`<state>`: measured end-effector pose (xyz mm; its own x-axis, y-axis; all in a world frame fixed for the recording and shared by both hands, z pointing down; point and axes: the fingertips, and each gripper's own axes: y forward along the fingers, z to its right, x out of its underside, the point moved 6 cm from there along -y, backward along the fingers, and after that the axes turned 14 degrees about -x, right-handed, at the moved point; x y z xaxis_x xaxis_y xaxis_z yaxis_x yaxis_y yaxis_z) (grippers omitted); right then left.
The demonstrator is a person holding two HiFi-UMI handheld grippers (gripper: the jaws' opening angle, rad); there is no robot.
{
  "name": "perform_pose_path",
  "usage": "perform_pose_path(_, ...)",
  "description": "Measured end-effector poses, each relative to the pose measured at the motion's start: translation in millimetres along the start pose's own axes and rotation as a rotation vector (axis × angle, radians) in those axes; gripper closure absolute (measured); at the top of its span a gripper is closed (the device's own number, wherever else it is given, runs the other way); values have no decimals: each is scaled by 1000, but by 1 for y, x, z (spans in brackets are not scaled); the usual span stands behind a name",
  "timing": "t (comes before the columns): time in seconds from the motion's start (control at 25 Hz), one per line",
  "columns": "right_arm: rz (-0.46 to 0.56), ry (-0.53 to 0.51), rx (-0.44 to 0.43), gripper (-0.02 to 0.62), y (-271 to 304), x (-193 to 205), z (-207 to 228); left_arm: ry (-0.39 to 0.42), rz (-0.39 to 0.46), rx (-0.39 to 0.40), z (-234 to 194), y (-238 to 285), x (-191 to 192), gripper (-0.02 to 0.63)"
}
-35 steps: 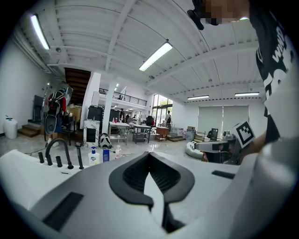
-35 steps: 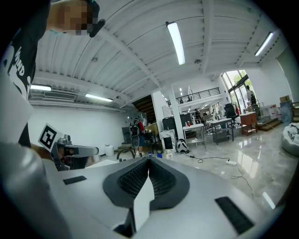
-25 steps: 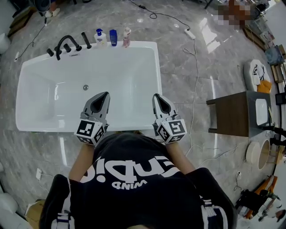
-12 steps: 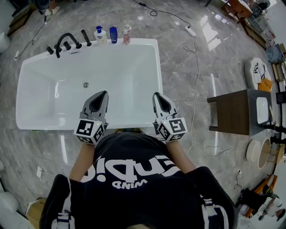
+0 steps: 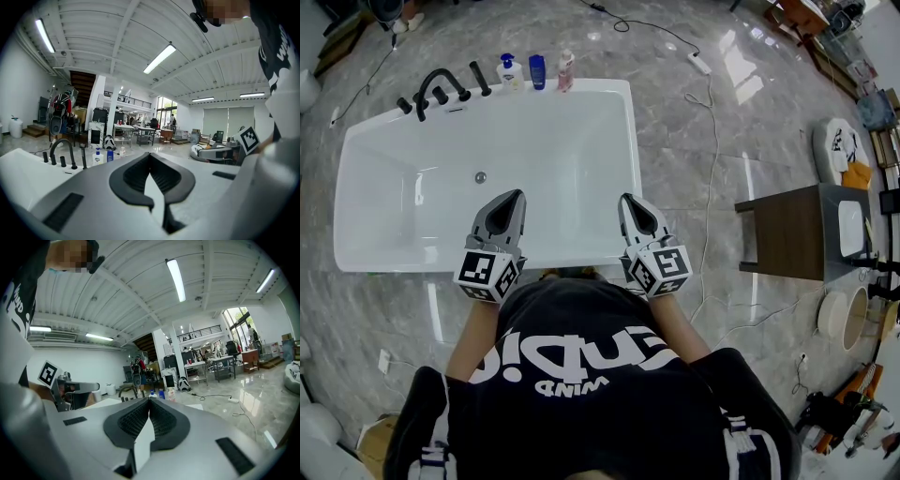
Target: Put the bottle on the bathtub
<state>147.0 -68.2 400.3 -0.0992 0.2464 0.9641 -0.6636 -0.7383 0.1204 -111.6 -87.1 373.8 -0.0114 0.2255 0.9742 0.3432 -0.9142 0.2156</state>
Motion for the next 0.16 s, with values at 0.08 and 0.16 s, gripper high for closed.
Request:
perform_pose_path(0.08, -2, 1, 2, 572, -1, 0, 1, 0, -3, 0, 0, 0, 0, 597)
perform_pose_path(0.16, -4, 2, 3, 572, -1, 1, 1, -2, -6, -1, -1, 0, 2, 597)
